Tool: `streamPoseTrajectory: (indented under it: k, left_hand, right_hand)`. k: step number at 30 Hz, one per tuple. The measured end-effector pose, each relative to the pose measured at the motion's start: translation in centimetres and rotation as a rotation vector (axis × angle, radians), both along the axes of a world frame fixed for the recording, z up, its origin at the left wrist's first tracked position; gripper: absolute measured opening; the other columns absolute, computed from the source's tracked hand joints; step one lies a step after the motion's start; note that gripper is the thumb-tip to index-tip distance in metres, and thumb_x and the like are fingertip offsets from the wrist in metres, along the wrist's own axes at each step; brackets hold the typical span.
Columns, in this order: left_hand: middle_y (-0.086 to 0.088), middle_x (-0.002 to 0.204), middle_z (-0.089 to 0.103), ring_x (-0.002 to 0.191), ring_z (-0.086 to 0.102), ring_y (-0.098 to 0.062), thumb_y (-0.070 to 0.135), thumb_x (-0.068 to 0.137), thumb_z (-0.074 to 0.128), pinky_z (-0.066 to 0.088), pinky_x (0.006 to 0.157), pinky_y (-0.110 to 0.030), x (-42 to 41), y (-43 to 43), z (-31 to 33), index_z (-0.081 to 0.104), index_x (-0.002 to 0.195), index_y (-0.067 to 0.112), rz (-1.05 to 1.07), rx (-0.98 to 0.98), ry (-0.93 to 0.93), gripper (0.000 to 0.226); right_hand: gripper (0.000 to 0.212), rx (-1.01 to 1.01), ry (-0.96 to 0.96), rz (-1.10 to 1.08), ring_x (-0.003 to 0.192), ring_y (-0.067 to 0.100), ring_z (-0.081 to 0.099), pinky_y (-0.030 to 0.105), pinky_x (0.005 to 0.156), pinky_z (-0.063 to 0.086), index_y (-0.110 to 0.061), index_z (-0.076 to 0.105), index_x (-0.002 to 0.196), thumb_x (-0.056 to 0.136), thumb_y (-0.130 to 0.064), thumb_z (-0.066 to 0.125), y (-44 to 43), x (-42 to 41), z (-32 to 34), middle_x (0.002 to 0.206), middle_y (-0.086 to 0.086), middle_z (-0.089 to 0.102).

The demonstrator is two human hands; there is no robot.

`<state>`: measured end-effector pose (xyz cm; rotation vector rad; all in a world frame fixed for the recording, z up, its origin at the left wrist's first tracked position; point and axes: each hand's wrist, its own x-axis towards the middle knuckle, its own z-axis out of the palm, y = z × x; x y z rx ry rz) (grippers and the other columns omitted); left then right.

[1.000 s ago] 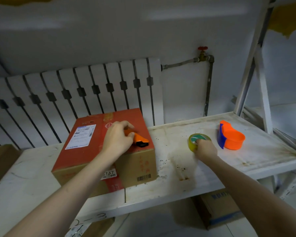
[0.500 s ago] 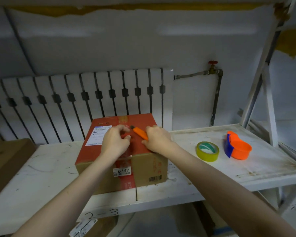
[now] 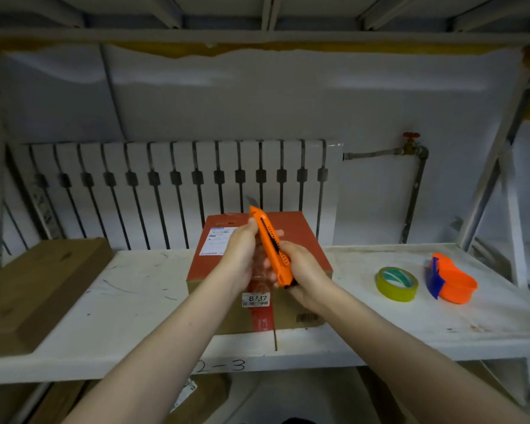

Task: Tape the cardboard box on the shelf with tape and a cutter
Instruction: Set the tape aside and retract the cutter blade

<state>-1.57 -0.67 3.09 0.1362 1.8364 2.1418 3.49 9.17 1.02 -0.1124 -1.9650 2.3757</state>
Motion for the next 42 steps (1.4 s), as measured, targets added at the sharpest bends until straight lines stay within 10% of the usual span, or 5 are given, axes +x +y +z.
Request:
streamPoseTrajectory:
  k: [6,33,39,42]
  left_hand:
    - [-0.009,0.100,0.072,0.095,0.067,-0.021,0.031,0.101,0.033,0.052,0.080,-0.035,2.3,-0.3,0.7,0.066,0.110,0.009,-0.004,0.115,0.125,0.040]
    - [-0.007,0.089,0.070,0.086,0.068,-0.017,0.026,0.102,0.032,0.053,0.077,-0.029,3.7,0.1,0.8,0.067,0.102,0.009,0.011,0.193,0.160,0.039]
    - [-0.006,0.092,0.070,0.091,0.067,-0.016,0.027,0.102,0.032,0.051,0.053,-0.018,3.5,0.2,1.0,0.062,0.114,0.006,-0.003,0.244,0.168,0.038]
    - [-0.006,0.093,0.069,0.095,0.066,-0.018,0.026,0.102,0.032,0.052,0.068,-0.024,3.3,0.5,0.9,0.062,0.113,0.006,-0.010,0.257,0.178,0.038]
  right_hand:
    - [0.041,0.063,0.017,-0.049,0.043,0.014,0.049,0.021,0.039,0.041,-0.015,0.060,0.078,0.093,-0.049,0.044,-1.4,1.7,0.5,0.057,0.002,0.055]
    - [0.032,-0.024,0.181,0.115,0.048,0.011,0.054,0.020,0.049,0.048,-0.007,0.053,0.094,0.100,-0.032,0.035,-1.2,3.1,-0.1,0.065,0.003,0.057]
    - [0.037,0.021,0.162,0.010,0.051,0.014,0.059,0.022,0.051,0.050,-0.005,0.063,0.088,0.094,-0.039,0.048,-0.5,3.2,-0.4,0.064,0.005,0.064]
    - [0.032,0.062,0.190,-0.050,0.050,0.012,0.056,0.020,0.050,0.047,-0.008,0.062,0.086,0.096,-0.035,0.047,-0.5,3.0,-0.7,0.064,0.003,0.061]
